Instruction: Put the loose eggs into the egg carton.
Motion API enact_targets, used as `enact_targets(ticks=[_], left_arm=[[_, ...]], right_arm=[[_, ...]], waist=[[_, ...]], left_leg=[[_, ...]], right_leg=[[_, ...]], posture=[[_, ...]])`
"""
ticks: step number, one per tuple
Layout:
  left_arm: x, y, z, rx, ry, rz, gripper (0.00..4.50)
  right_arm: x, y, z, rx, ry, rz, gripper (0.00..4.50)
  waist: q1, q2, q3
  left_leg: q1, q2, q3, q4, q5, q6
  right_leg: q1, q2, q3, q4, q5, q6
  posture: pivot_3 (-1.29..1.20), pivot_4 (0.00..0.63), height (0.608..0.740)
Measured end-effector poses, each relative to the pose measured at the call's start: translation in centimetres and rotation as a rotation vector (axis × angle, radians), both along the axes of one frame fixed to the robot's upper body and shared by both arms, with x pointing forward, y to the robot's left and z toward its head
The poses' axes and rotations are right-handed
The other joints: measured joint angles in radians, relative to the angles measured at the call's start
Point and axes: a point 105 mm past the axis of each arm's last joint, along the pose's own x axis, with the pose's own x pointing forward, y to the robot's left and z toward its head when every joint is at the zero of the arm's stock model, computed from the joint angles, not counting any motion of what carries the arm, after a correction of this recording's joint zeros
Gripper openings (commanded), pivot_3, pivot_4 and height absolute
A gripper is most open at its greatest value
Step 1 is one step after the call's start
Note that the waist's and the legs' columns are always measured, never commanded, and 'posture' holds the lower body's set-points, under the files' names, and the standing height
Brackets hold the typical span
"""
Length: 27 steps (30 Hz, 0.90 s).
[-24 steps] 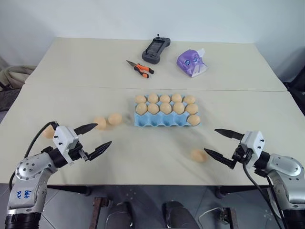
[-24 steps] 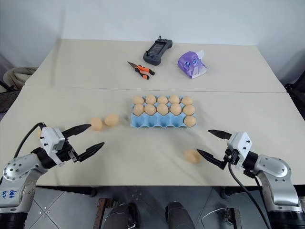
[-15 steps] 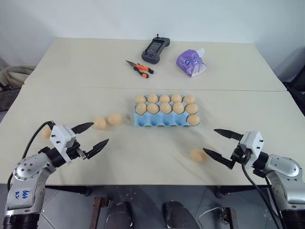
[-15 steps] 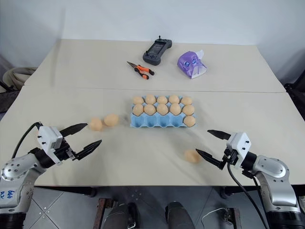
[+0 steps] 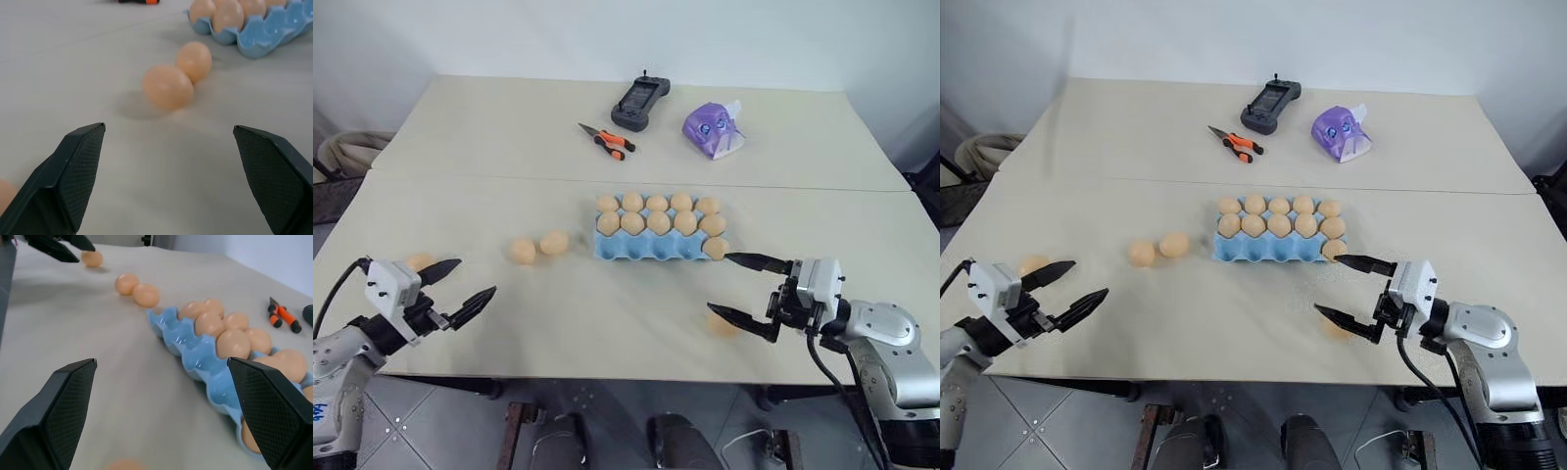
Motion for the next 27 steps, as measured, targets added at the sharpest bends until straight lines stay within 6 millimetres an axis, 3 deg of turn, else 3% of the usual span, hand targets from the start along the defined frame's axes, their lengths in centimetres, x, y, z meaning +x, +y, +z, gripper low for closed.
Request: enact_targets(ticks=[4, 9, 17, 24, 27], left_arm=[[-0.1, -0.9, 0.3, -0.015, 0.006, -0.05, 4.46], [-0.8, -5.4, 1.4, 0.0, -0.009, -0.273, 4.46], [-0.5, -10.0, 1.5, 0.079, -0.014, -0.57, 4.46], [-0.9, -10.9, 1.3, 0.076, 0.005, -0.643, 4.46], [-0.9, -10.9, 1.4, 0.079, -0.003, -0.645, 4.46]], right_arm=[[-0.8, -1.3, -0.7, -0.023, 0.053, -0.041, 4.5], [-2.4, -3.7, -1.7, -0.083, 0.125, -0.094, 4.5], [-3.0, -7.1, -3.7, -0.171, 0.232, -0.149, 4.5], [-1.6, -4.1, -3.1, -0.149, 0.235, -0.059, 4.5], [-1.4, -2.4, -4.3, -0.141, 0.293, -0.016, 4.5]], waist=[[0.002, 0.0, 0.0], [0.015, 0.0, 0.0], [0.013, 0.001, 0.0], [0.005, 0.001, 0.0], [0.006, 0.001, 0.0]], left_leg=[[0.0, -0.001, 0.0, -0.001, -0.001, 0.0], [-0.001, -0.002, 0.0, -0.001, -0.001, 0.001], [0.001, -0.003, 0.0, 0.0, -0.001, 0.001], [0.0, 0.001, -0.001, 0.001, -0.001, 0.0], [0.0, 0.0, -0.001, 0.001, -0.001, 0.0]], right_leg=[[0.0, -0.002, -0.001, -0.002, 0.0, 0.0], [0.002, -0.001, -0.001, -0.005, 0.0, 0.0], [0.003, 0.001, 0.0, -0.005, 0.0, 0.001], [0.002, 0.006, 0.001, -0.004, 0.0, 0.0], [0.002, 0.007, 0.001, -0.004, 0.0, 0.0]], posture=[[0.0, 0.15, 0.74], [0.0, 0.15, 0.74], [0.0, 0.15, 0.74], [0.0, 0.15, 0.74], [0.0, 0.15, 0.74]])
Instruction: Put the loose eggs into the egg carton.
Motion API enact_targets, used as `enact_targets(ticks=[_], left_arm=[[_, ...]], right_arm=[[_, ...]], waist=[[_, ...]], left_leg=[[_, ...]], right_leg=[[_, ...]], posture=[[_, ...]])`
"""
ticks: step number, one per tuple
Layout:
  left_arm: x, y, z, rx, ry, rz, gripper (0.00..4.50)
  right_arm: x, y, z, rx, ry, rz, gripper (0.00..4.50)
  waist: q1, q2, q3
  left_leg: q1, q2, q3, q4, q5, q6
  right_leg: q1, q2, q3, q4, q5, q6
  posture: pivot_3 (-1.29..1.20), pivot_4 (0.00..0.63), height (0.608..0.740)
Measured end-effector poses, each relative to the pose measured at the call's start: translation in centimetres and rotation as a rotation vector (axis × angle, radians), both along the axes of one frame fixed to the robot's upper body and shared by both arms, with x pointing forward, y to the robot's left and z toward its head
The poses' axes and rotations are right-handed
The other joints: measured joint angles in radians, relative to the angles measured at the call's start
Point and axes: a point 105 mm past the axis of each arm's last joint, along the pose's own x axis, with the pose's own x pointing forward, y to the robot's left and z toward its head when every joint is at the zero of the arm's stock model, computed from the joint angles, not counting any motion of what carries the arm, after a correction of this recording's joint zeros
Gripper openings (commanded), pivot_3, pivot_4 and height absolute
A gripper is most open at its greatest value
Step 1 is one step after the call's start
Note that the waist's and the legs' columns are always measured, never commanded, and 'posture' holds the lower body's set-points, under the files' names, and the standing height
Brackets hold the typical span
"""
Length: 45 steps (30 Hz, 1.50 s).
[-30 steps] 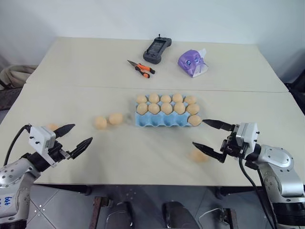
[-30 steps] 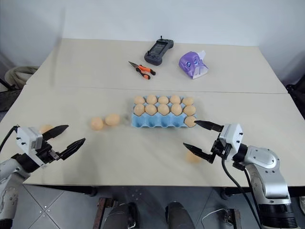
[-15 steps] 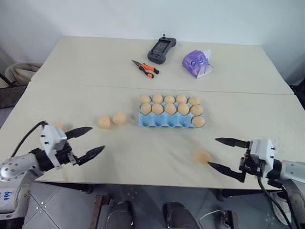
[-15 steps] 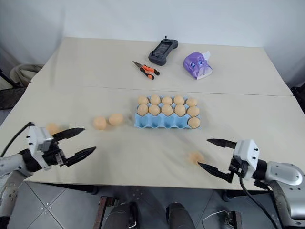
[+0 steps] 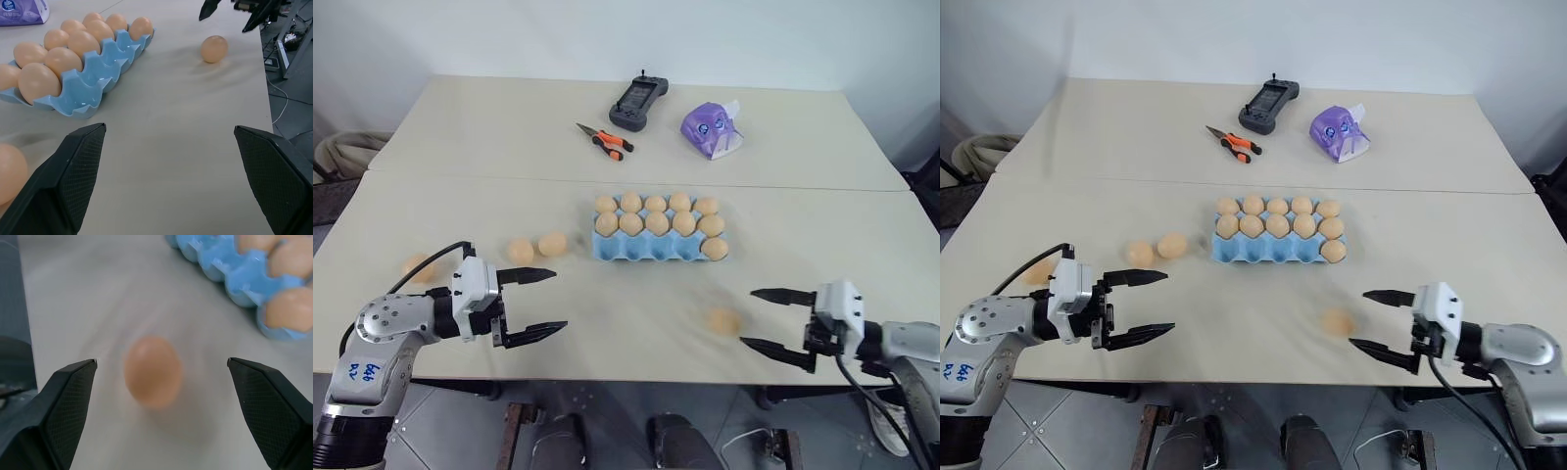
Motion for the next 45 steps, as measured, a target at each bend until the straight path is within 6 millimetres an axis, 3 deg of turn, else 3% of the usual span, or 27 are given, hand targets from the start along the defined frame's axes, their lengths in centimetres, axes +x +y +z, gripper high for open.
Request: enact_targets(ticks=[5, 13, 17, 20, 24, 28, 31, 36, 40, 45], left_arm=[[-0.3, 0.0, -0.5, 0.0, 0.014, 0.001, 4.46], [-0.6, 0.1, -0.5, 0.002, 0.007, 0.032, 4.5], [-0.5, 0.1, -0.5, -0.008, -0.008, 0.046, 4.5], [-0.2, 0.2, -0.5, -0.031, -0.02, 0.077, 4.5], [0.2, 0.3, -0.6, -0.049, -0.029, 0.125, 4.5], [1.1, 0.9, -0.8, -0.077, -0.022, 0.198, 4.5], [1.4, 1.2, -0.7, -0.087, -0.03, 0.235, 4.5], [1.5, 1.4, -1.0, -0.1, -0.03, 0.279, 4.5], [1.1, 1.7, -1.6, -0.103, -0.018, 0.314, 4.5], [0.9, 3.3, -1.0, -0.115, -0.052, 0.409, 4.5]], right_arm=[[1.0, 0.7, -1.4, -0.003, 0.039, -0.008, 4.5], [2.3, 1.1, -1.5, 0.003, 0.011, 0.013, 1.81], [2.6, 1.8, -1.4, 0.014, -0.004, 0.034, 1.42], [3.7, 3.0, 0.3, 0.06, -0.042, 0.043, 1.42], [6.2, 5.4, 5.2, 0.134, -0.196, 0.049, 1.42], [9.1, 5.8, 6.5, 0.136, -0.244, -0.034, 1.42], [11.0, 5.5, 5.8, 0.076, -0.262, -0.079, 1.42], [12.3, 6.5, 3.8, 0.062, -0.218, -0.097, 3.13], [12.4, 6.5, 3.7, 0.058, -0.223, -0.089, 4.48], [9.5, 5.8, 4.3, 0.149, -0.235, -0.002, 4.48]], waist=[[0.002, 0.0, 0.0], [0.007, 0.0, 0.0], [0.008, 0.0, 0.0], [0.0, 0.001, 0.0], [-0.015, 0.001, 0.0], [-0.016, 0.001, 0.001], [-0.016, 0.001, 0.001], [-0.02, 0.001, 0.001], [-0.021, 0.001, 0.001], [-0.016, 0.001, 0.001]], left_leg=[[0.0, 0.0, 0.001, 0.001, 0.0, 0.001], [0.0, 0.0, 0.001, 0.001, 0.0, 0.001], [0.0, 0.0, 0.001, 0.001, 0.0, 0.001], [0.0, 0.0, 0.002, 0.002, 0.0, 0.001], [0.0, 0.0, 0.0, 0.002, 0.001, -0.001], [0.0, 0.0, 0.0, 0.002, 0.002, -0.001], [0.0, -0.001, 0.001, 0.002, 0.001, 0.0], [0.0, 0.0, 0.003, 0.002, 0.001, 0.0], [0.0, 0.001, 0.004, 0.002, 0.002, -0.001], [0.0, 0.001, 0.003, 0.002, 0.001, -0.001]], right_leg=[[0.0, 0.001, 0.0, 0.0, 0.0, 0.0], [0.0, 0.001, 0.0, 0.001, 0.0, 0.0], [0.0, 0.001, 0.0, 0.001, 0.0, 0.0], [-0.001, 0.001, 0.002, 0.003, 0.0, 0.0], [-0.002, 0.001, 0.0, 0.007, 0.0, 0.0], [-0.003, 0.001, 0.0, 0.007, 0.0, -0.001], [-0.003, 0.002, 0.0, 0.006, 0.0, 0.0], [-0.005, 0.003, 0.002, 0.007, -0.001, 0.0], [-0.005, 0.002, 0.003, 0.007, -0.001, 0.0], [-0.004, 0.002, 0.002, 0.006, -0.001, 0.0]], posture=[[0.0, 0.15, 0.74], [0.0, 0.15, 0.74], [0.0, 0.15, 0.74], [0.0, 0.15, 0.74], [0.0, 0.15, 0.74], [0.0, 0.15, 0.74], [0.0, 0.15, 0.74], [0.0, 0.15, 0.74], [0.0, 0.15, 0.74], [0.0, 0.15, 0.74]])
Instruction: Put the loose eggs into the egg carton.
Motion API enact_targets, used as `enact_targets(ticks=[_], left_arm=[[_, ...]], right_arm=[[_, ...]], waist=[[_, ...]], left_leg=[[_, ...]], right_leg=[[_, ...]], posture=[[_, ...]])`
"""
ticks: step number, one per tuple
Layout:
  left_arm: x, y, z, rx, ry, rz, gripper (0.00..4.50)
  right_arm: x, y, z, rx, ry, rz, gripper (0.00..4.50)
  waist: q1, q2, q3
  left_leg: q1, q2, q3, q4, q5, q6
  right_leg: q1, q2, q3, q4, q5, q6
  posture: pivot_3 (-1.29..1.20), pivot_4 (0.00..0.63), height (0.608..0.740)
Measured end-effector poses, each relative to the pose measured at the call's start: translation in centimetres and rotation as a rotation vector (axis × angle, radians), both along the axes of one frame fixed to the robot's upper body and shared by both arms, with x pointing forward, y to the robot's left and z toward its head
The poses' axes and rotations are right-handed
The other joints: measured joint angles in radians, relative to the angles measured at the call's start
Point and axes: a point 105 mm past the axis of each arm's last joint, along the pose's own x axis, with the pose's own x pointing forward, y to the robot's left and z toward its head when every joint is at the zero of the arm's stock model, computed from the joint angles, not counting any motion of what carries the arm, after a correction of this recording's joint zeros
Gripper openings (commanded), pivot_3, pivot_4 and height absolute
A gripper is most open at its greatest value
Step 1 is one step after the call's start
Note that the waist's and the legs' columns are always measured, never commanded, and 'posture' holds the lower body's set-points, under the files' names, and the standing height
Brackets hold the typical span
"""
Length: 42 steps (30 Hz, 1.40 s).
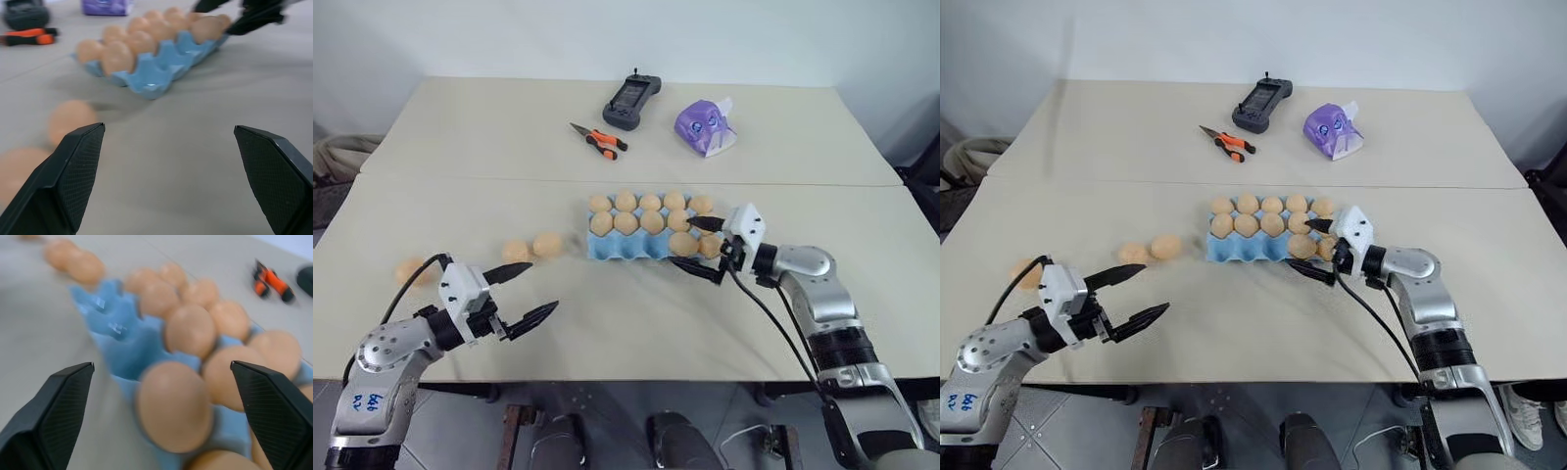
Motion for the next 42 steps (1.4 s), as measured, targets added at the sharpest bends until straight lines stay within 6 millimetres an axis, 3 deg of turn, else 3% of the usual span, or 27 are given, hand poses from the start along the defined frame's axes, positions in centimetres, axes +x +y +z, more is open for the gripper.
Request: enact_targets(ticks=[4, 8, 14, 18, 23, 35, 42], left_arm=[[-0.7, 1.8, -0.6, -0.011, 0.017, 0.097, 4.5], [-1.7, 3.6, -1.3, -0.014, 0.041, 0.177, 4.5], [-1.4, 4.4, -0.8, -0.048, 0.014, 0.229, 4.5], [0.5, 4.0, 0.9, -0.101, -0.049, 0.276, 4.5], [4.4, 0.8, 2.6, -0.027, -0.044, 0.212, 4.5], [10.8, -0.2, 1.2, 0.264, 0.1, 0.162, 4.5], [12.3, -2.0, 0.5, 0.286, 0.139, 0.081, 4.5]], right_arm=[[-2.9, -2.1, 0.1, 0.037, -0.009, 0.019, 4.48], [-5.6, -4.7, -2.1, -0.029, 0.004, -0.009, 4.48], [-6.2, -6.1, -2.9, 0.002, 0.03, -0.084, 4.48], [-6.1, -6.4, -3.0, -0.005, 0.018, -0.109, 4.48], [-6.0, -6.4, -3.4, -0.014, 0.027, -0.114, 4.48], [-6.8, -5.1, -2.9, -0.004, 0.023, -0.084, 4.48], [-7.2, -4.1, -3.0, 0.021, 0.033, -0.086, 4.48]], waist=[[0.001, 0.0, 0.0], [0.001, 0.0, 0.0], [-0.003, 0.0, 0.0], [0.002, 0.0, 0.0], [0.017, 0.0, 0.0], [0.026, 0.0, 0.0], [0.03, 0.0, 0.0]], left_leg=[[0.0, 0.0, -0.001, 0.0, -0.001, 0.001], [0.0, -0.001, -0.002, -0.001, -0.001, 0.001], [0.002, -0.001, -0.003, -0.001, -0.002, -0.002], [0.002, -0.001, -0.005, -0.001, 0.0, 0.001], [0.001, -0.003, -0.005, -0.001, 0.003, 0.001], [0.001, -0.002, -0.001, -0.001, 0.004, 0.0], [0.0, -0.002, -0.001, 0.0, 0.004, 0.0]], right_leg=[[0.002, -0.001, -0.001, -0.001, 0.0, 0.0], [0.003, -0.003, -0.002, -0.002, 0.0, 0.0], [0.004, -0.004, -0.002, -0.001, 0.002, -0.003], [0.004, -0.004, -0.003, -0.001, 0.003, -0.003], [0.005, 0.001, -0.004, -0.001, 0.003, -0.002], [0.0, 0.003, -0.001, 0.001, 0.003, -0.001], [0.0, 0.002, -0.001, 0.002, 0.003, -0.001]], posture=[[0.0, 0.15, 0.74], [0.0, 0.15, 0.74], [0.0, 0.15, 0.74], [0.0, 0.15, 0.74], [0.0, 0.15, 0.74], [0.0, 0.15, 0.74], [0.0, 0.15, 0.74]])
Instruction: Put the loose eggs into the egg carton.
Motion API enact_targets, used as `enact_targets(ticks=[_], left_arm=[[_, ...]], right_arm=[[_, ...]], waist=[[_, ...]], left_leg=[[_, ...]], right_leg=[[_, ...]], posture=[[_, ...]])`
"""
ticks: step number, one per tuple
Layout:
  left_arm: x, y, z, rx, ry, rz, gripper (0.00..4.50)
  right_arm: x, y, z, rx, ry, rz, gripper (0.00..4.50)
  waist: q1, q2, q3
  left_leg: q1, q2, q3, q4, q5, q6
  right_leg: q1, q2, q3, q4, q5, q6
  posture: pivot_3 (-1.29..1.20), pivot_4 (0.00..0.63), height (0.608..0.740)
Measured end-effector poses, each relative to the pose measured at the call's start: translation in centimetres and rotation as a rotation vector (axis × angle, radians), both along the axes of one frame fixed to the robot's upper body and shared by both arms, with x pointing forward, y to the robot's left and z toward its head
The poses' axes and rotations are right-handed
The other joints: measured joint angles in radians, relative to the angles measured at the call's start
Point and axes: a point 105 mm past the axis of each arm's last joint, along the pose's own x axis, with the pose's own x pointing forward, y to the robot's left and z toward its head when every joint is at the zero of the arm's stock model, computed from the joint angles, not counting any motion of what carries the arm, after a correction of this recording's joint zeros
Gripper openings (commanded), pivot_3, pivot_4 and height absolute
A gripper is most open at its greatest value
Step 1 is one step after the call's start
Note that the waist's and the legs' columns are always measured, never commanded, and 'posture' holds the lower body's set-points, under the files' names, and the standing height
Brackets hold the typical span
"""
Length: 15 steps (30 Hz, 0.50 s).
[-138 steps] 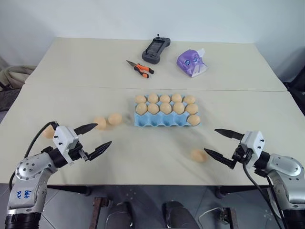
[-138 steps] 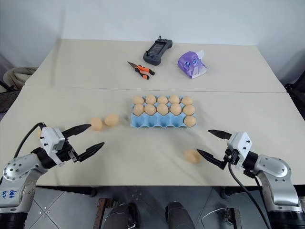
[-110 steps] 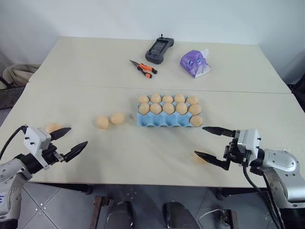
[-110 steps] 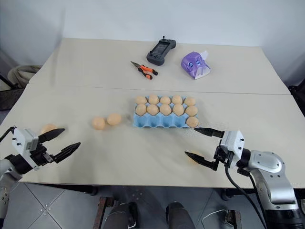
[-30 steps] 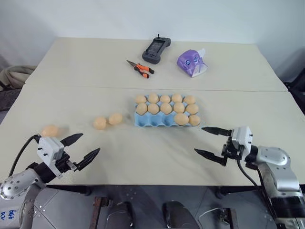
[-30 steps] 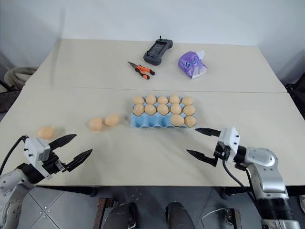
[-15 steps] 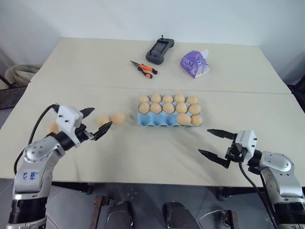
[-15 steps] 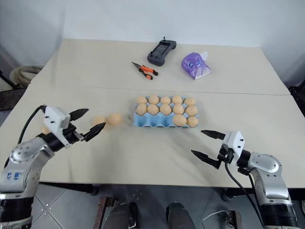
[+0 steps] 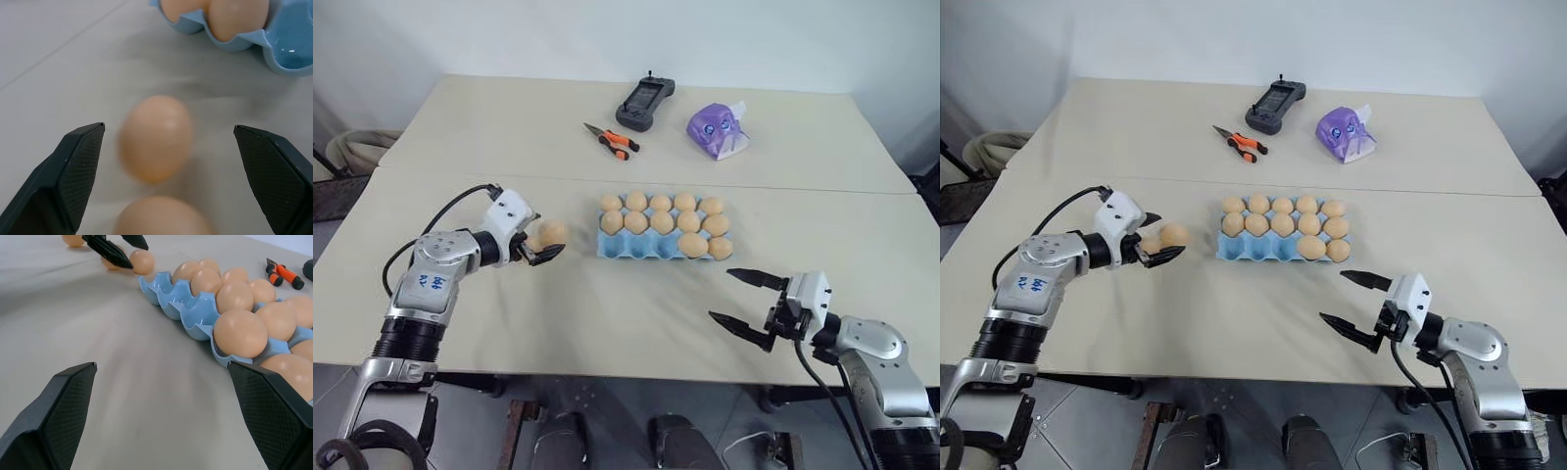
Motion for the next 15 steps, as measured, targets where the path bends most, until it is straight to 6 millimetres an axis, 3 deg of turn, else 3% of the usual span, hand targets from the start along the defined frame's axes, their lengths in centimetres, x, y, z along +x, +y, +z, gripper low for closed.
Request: enact_targets(ticks=[2, 8, 10, 15], left_arm=[[0.6, -0.2, -0.4, 0.01, 0.029, -0.003, 4.5], [2.2, 0.0, -1.1, -0.006, 0.065, 0.047, 2.67], [2.4, 0.0, -1.0, -0.014, 0.068, 0.045, 2.24], [2.4, -0.5, -1.1, -0.021, 0.049, 0.001, 2.0]], right_arm=[[-0.1, 0.1, -0.1, 0.006, 0.002, -0.008, 4.48], [0.0, 0.2, 0.0, 0.017, -0.008, -0.026, 4.5], [0.0, 0.2, 0.0, 0.017, -0.009, -0.03, 4.5], [-0.3, 0.1, -0.4, 0.011, -0.005, -0.034, 4.5]], waist=[[0.0, 0.0, 0.0], [-0.002, 0.0, 0.0], [-0.002, 0.0, 0.0], [-0.001, 0.0, 0.0]], left_leg=[[0.0, 0.0, 0.0, 0.0, 0.0, 0.0], [0.0, 0.0, 0.0, 0.001, 0.001, 0.0], [0.0, 0.0, 0.0, 0.001, 0.001, 0.0], [0.0, 0.0, 0.0, 0.001, 0.001, 0.0]], right_leg=[[0.0, 0.0, 0.0, 0.001, 0.0, 0.0], [-0.001, 0.0, 0.0, 0.002, 0.0, 0.0], [-0.001, 0.0, 0.0, 0.003, 0.0, 0.0], [-0.001, 0.0, 0.0, 0.003, 0.0, 0.0]], posture=[[0.0, 0.15, 0.74], [0.0, 0.15, 0.74], [0.0, 0.15, 0.74], [0.0, 0.15, 0.74]])
